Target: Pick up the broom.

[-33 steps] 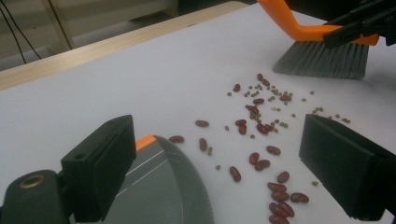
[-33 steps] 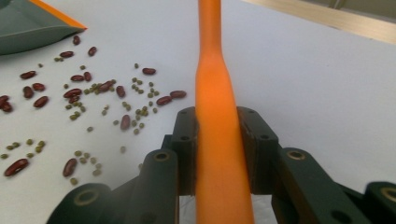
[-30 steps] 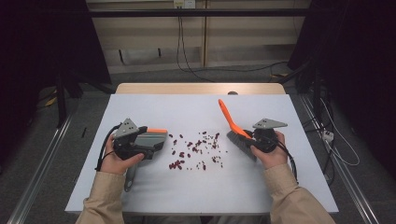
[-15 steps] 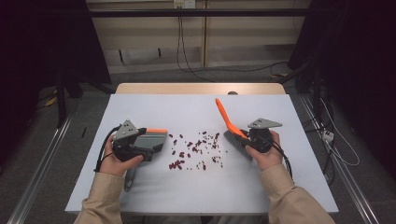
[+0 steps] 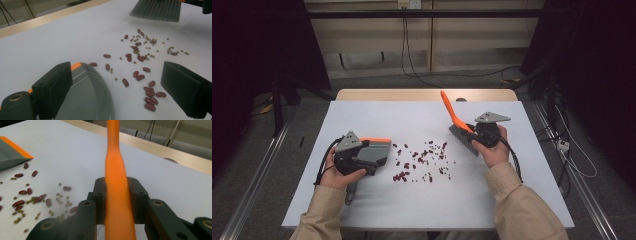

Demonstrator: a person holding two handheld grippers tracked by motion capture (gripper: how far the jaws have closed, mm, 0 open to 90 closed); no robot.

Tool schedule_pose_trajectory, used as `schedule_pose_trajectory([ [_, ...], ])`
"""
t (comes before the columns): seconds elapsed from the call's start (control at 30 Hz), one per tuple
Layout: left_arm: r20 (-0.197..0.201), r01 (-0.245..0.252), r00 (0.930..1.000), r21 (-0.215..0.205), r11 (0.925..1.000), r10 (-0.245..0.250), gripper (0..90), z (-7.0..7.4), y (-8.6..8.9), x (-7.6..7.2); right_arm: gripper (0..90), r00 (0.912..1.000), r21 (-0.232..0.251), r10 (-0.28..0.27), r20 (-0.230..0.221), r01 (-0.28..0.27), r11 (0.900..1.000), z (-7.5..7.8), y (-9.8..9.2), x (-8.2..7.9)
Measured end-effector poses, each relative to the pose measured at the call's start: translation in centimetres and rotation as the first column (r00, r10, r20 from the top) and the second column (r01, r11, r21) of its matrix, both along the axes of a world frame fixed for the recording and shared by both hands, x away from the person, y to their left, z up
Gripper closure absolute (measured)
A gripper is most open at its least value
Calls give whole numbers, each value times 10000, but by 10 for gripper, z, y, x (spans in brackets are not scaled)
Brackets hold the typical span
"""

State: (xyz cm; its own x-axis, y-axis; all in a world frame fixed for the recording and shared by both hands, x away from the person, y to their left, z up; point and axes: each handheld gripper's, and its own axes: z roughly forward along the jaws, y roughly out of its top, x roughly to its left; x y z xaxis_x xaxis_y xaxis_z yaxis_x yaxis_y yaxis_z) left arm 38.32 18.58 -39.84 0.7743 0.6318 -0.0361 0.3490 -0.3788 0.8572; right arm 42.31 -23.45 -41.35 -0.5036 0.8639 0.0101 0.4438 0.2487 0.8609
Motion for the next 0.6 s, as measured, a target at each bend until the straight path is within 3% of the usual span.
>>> schedule_pose_trajectory([
  [0.27,-39,-128,9999,-178,9998,127,93,-1,8,-1,713,9988,-810,276,397,-244,9964,-2,14,28],
  [0.37,-94,-161,9998,-249,9996,159,93,-2,10,-2,713,9965,-1210,570,609,-493,9914,-6,22,37],
  [0.5,-60,-141,9999,-250,9996,140,93,-2,12,-2,713,9908,-1396,1079,811,-959,9856,-12,33,47],
  [0.6,-56,-130,9999,-350,9993,128,93,-2,13,-1,713,9886,-1556,1326,713,-1203,9805,-15,40,51],
])
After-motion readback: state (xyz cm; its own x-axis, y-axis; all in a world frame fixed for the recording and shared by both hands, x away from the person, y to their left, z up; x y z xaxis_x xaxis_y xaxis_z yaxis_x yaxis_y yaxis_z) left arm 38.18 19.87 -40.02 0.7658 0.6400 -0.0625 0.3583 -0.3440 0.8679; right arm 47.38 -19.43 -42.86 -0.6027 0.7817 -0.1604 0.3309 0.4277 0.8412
